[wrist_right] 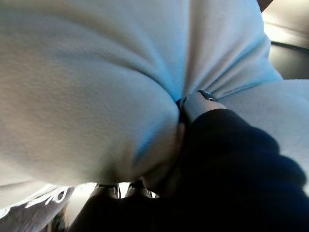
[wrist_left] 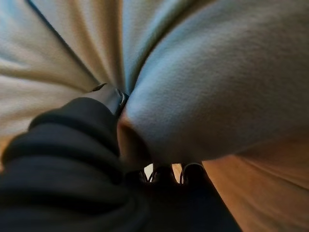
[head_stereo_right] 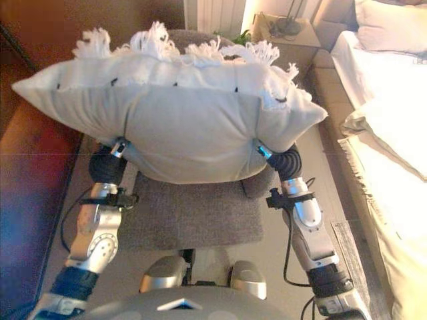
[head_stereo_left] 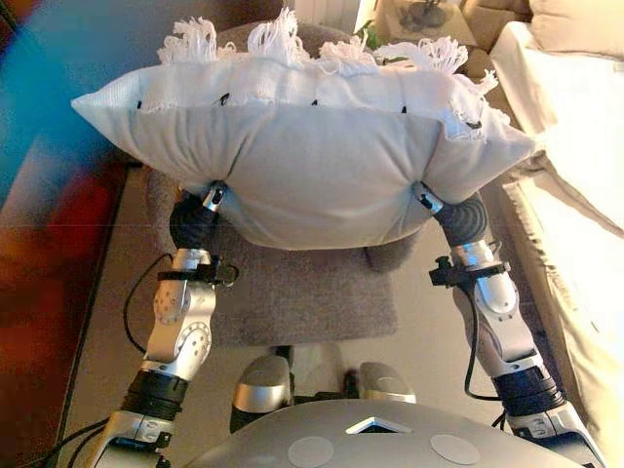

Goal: Pick up the cushion and take it to the sofa

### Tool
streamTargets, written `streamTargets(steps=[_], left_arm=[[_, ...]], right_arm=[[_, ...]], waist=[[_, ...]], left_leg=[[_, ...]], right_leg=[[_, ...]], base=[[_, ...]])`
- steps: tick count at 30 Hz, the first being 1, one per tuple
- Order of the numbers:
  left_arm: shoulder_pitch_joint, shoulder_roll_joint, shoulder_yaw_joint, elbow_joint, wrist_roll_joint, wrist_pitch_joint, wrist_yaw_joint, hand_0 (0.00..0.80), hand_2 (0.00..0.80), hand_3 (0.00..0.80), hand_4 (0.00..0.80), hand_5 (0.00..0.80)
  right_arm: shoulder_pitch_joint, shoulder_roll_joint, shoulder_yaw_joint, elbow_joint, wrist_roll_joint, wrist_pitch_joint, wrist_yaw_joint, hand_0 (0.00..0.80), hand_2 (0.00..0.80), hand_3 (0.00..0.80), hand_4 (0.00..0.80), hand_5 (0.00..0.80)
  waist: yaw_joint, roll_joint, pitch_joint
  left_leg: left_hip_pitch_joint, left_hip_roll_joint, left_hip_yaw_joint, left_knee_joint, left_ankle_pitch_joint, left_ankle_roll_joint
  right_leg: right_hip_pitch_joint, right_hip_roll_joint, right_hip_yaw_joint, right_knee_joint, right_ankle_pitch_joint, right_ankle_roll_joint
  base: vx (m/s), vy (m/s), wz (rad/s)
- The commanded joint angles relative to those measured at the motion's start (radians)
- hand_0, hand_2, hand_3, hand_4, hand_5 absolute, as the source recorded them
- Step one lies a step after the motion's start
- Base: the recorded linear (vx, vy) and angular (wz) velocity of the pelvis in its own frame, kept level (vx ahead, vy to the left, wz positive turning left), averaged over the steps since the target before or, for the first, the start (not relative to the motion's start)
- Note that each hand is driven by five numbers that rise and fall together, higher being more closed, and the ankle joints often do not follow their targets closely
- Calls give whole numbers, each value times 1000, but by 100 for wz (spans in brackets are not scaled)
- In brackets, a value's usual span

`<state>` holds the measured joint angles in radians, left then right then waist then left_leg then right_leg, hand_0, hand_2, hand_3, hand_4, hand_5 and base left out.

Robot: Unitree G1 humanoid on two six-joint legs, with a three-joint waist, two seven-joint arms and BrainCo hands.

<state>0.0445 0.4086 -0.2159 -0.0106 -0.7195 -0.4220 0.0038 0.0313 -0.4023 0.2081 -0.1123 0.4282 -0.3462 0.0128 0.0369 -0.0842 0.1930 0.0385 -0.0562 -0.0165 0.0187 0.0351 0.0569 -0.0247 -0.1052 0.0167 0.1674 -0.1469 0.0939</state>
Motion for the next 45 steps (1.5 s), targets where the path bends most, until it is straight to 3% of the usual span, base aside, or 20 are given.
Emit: streamTargets(steps=[1, 3, 6, 11, 15, 22, 25, 32, 38, 45], left_arm=[[-141, -51, -90, -83, 91, -55, -69, 800, 800, 800, 800, 800], [-147, -68, -112, -59, 103, -36, -57, 800, 800, 800, 800, 800], [-138, -92, -123, -36, 119, -14, -27, 800, 800, 800, 800, 800], [-120, -128, -130, 65, 110, -5, 5, 800, 800, 800, 800, 800], [-132, -157, -136, 159, 111, 13, 18, 800, 800, 800, 800, 800], [-217, -193, -162, 313, 120, 86, 55, 800, 800, 800, 800, 800], [-321, -203, -171, 391, 117, 107, 104, 800, 800, 800, 800, 800], [-588, -251, -208, 578, 125, 113, 209, 800, 800, 800, 800, 800], [-842, -244, -197, 786, 66, 84, 236, 800, 800, 800, 800, 800], [-1059, -230, -188, 1008, 4, 147, 334, 800, 800, 800, 800, 800]], right_arm=[[-109, -5, 31, 8, -35, -81, -23, 800, 800, 800, 800, 800], [-137, 0, 27, 74, -32, -76, -33, 800, 800, 800, 800, 800], [-151, 5, 27, 109, -20, -51, -11, 800, 800, 800, 800, 800], [-155, 19, 50, 167, -15, 5, 12, 800, 800, 800, 800, 800], [-203, 46, 77, 304, -16, 39, 36, 800, 800, 800, 800, 800], [-291, 108, 113, 471, 18, 68, -25, 800, 800, 800, 800, 800], [-378, 129, 145, 547, 63, 80, -56, 800, 800, 800, 800, 800], [-770, 183, 204, 835, 179, 140, -101, 800, 800, 800, 800, 800], [-1009, 193, 206, 1077, 275, 143, -34, 800, 800, 800, 800, 800], [-1166, 154, 199, 1280, 281, 185, 5, 800, 800, 800, 800, 800]], waist=[[-25, 10, -55], [-30, 11, -61], [-23, 8, -80], [-22, 10, -114], [-11, 16, -115], [8, -2, -103], [14, -9, -82], [30, -4, -8], [15, 21, 82], [-15, 48, 168]], left_leg=[[-18, 29, -19, 27, -118, -39], [14, 34, -19, 6, -133, -38], [40, 33, -20, -18, -138, -40], [64, 37, -5, -25, -150, -46], [70, 49, -2, -22, -148, -56], [73, 68, -10, -33, -139, -71], [44, 74, -18, -36, -131, -76], [-41, 69, -45, -24, -117, -84], [-154, 57, -48, -9, -94, -91], [-241, 49, -38, -11, -61, -98]], right_leg=[[44, 58, 9, -128, 119, -12], [51, 64, 36, -152, 133, -7], [86, 57, 6, -200, 140, -11], [133, 56, -6, -252, 144, -15], [155, 61, -29, -254, 129, -25], [165, 70, -36, -255, 125, -26], [135, 72, -36, -255, 137, -22], [59, 69, -48, -255, 158, -17], [-43, 66, -52, -237, 163, -20], [-140, 56, -44, -220, 178, -17]], base=[[174, -106, 24], [228, -135, 49], [198, -118, 13], [203, -110, -4], [173, -78, -2], [159, -83, 15], [-4, -97, 7], [-98, -65, 7], [-243, 40, 6], [-131, 67, 6]])
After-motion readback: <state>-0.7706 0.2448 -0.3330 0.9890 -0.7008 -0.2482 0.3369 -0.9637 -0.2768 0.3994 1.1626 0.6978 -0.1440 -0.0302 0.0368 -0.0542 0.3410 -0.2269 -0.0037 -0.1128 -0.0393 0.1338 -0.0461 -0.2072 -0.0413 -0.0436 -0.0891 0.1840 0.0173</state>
